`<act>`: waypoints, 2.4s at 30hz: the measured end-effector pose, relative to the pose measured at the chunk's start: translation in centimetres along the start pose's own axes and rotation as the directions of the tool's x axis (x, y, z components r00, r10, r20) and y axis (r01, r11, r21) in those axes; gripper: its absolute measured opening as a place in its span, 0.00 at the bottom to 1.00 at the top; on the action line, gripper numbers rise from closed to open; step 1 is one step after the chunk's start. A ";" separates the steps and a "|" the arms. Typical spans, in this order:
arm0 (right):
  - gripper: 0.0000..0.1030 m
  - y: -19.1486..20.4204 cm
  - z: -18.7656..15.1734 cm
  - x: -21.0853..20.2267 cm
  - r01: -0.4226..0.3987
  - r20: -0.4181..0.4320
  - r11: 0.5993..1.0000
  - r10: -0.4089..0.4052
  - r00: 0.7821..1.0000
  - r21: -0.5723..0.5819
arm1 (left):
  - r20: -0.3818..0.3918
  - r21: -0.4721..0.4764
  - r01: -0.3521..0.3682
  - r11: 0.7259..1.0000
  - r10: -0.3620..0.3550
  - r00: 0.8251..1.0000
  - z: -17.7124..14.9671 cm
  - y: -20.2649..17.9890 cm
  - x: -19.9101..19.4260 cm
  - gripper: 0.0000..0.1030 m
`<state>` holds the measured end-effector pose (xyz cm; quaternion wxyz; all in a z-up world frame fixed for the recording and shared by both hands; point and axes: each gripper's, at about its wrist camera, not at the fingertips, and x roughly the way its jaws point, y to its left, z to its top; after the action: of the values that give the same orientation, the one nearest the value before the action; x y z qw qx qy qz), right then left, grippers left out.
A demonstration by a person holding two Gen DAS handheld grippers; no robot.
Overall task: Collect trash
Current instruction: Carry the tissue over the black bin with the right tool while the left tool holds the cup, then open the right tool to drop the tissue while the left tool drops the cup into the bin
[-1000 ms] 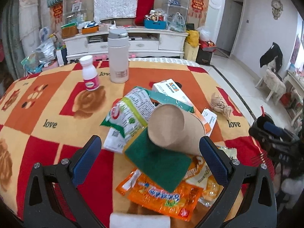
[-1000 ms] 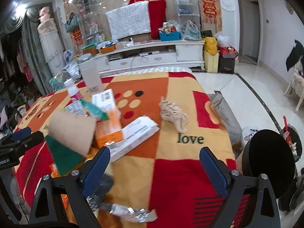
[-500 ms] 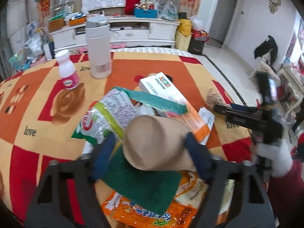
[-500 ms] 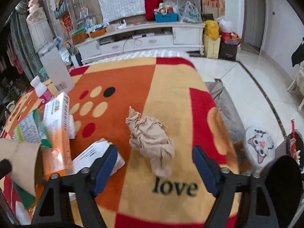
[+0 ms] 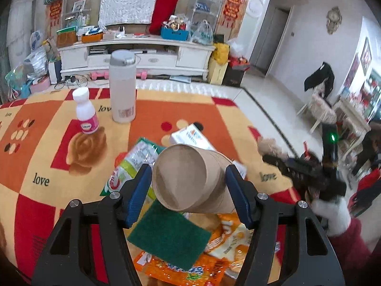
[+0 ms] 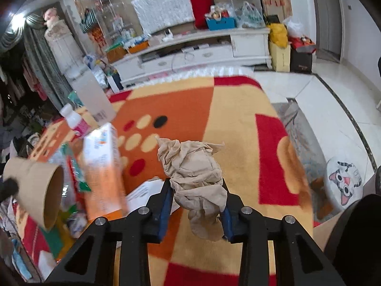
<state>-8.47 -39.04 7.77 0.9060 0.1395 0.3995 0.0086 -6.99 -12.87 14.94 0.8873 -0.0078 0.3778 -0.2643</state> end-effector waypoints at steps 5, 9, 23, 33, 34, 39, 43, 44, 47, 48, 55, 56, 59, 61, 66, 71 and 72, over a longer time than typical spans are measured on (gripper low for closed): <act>0.33 0.2 -1.4 -3.6 -0.011 0.031 1.000 0.012 0.999 -0.012 | 0.017 0.033 0.037 0.999 -0.037 0.999 0.4 -2.5 -1.0 0.61; 0.33 -1.2 -2.5 -6.1 0.017 0.050 1.000 -0.018 0.999 0.003 | -0.003 0.083 0.093 0.992 -0.093 0.996 0.3 -6.2 -0.5 0.61; 0.33 -14.8 -6.9 -13.3 0.249 0.050 0.947 -0.264 0.963 0.201 | -0.144 0.163 0.262 0.951 -0.240 0.960 -0.8 -22.2 6.1 0.56; 0.33 -20.2 -9.1 -13.8 0.258 0.036 0.916 -0.282 0.959 0.307 | -0.248 0.185 0.293 0.938 -0.243 0.938 -3.0 -28.0 11.9 0.44; 0.33 -20.2 -9.4 -13.5 0.252 0.037 0.915 -0.277 0.960 0.317 | -0.257 0.182 0.300 0.937 -0.249 0.934 -3.3 -27.9 12.1 0.44; 0.33 -19.0 -10.7 -10.7 0.210 0.014 0.919 -0.228 0.974 0.334 | -0.270 0.165 0.296 0.941 -0.246 0.931 -4.1 -27.0 11.8 0.44; 0.33 -18.4 -11.1 -9.2 0.200 0.013 0.923 -0.216 0.976 0.330 | -0.255 0.174 0.275 0.946 -0.226 0.940 -4.1 -26.4 11.2 0.45; 0.33 -18.4 -11.1 -9.2 0.207 0.017 0.922 -0.224 0.974 0.328 | -0.252 0.170 0.274 0.947 -0.226 0.941 -4.1 -26.2 11.1 0.45; 0.33 -19.2 -10.8 -8.8 0.218 0.043 0.916 -0.246 0.968 0.336 | -0.248 0.160 0.278 0.947 -0.234 0.940 -4.3 -25.9 10.8 0.45; 0.33 -19.5 -10.7 -8.5 0.222 0.036 0.913 -0.249 0.968 0.342 | -0.248 0.163 0.278 0.947 -0.233 0.940 -4.4 -25.9 10.7 0.45; 0.34 -19.3 -10.3 -9.3 0.237 0.034 0.911 -0.264 0.964 0.338 | -0.230 0.220 0.260 0.940 -0.209 0.951 -4.8 -26.0 10.0 0.45; 0.40 -19.4 -10.3 -9.5 0.243 0.028 0.909 -0.268 0.963 0.340 | -0.233 0.214 0.274 0.938 -0.223 0.946 -4.8 -25.9 9.9 0.47; 0.50 -19.9 -10.5 -10.2 0.258 0.009 0.900 -0.279 0.960 0.351 | -0.240 0.199 0.309 0.930 -0.260 0.935 -4.8 -25.8 10.1 0.56; 0.57 -20.3 -10.6 -10.8 0.267 0.001 0.890 -0.288 0.958 0.368 | -0.238 0.192 0.323 0.927 -0.275 0.931 -4.8 -25.8 9.9 0.58; 0.70 -20.6 -10.8 -12.3 0.254 0.012 0.884 -0.281 0.960 0.393 | -0.239 0.157 0.338 0.928 -0.297 0.925 -4.7 -24.8 9.4 0.63; 0.70 -19.8 -10.6 -12.9 0.247 0.017 0.894 -0.273 0.962 0.373 | -0.217 0.140 0.321 0.937 -0.287 0.933 -4.4 -23.6 8.3 0.64; 0.70 -19.6 -10.5 -13.0 0.249 0.017 0.896 -0.274 0.962 0.368 | -0.216 0.138 0.318 0.938 -0.285 0.934 -4.4 -23.3 8.1 0.64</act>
<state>-26.82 -56.89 5.29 0.8706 0.2496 0.3783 -0.1916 -16.13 -35.99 11.34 0.7928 0.0358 0.4319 -0.4285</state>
